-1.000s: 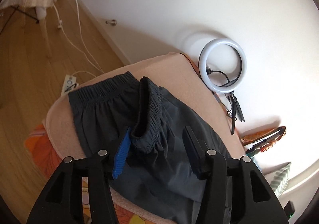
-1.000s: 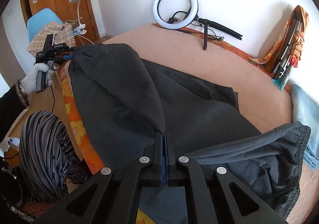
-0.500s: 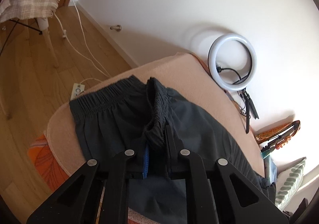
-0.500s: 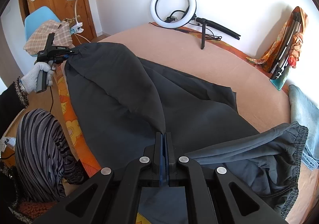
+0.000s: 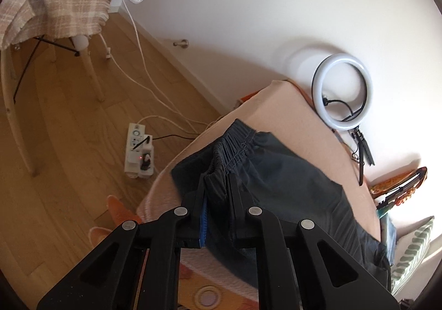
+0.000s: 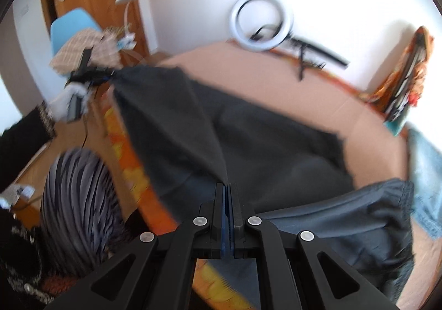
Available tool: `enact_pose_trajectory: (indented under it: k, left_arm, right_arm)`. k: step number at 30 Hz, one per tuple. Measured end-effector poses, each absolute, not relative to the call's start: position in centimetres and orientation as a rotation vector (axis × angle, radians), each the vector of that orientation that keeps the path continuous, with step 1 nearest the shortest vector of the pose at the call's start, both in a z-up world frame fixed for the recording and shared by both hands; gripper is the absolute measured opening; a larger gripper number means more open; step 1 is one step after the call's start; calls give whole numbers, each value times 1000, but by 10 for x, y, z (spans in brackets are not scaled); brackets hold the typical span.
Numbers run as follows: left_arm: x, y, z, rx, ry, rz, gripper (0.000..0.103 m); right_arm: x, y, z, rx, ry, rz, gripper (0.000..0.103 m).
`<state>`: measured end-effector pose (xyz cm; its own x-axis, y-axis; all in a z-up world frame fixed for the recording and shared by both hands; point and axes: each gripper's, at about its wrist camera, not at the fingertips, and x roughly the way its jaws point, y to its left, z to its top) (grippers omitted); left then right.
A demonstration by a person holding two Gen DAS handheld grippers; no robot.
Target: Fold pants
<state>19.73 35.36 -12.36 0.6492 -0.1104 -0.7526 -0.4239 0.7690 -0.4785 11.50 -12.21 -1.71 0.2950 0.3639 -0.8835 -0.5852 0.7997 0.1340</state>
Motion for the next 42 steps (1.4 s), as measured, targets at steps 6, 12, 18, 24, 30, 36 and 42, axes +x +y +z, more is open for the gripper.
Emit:
enact_pose_trajectory:
  k: [6,12,18,24,30,36,42]
  left_arm:
    - [197,353,-128,-671,888,189,13]
    - [192,349,-115,-592,881,202,19]
    - [186,321,-75,-530,820,121,19]
    - [198,254,-19,-460,763,-86,54]
    - [219,160,16,-373,768,-351,59]
    - [243,74,13,-367,840,-549,61]
    - [258,-13,8,-336,922,-704,61]
  right_arm:
    - [109,-125,-54,-202,1182,601,0]
    - [103,-126,-72,-192,1207,587,0]
    - [104,-138,-74,-101,1207,577,7]
    - [93,-154,-48,-24,1120,547,30]
    - [86,-187,-26,80,1068,420,47]
    - [77,-217,-7,120,1019,281,65]
    - [70,-256,-1,155,994,141,81]
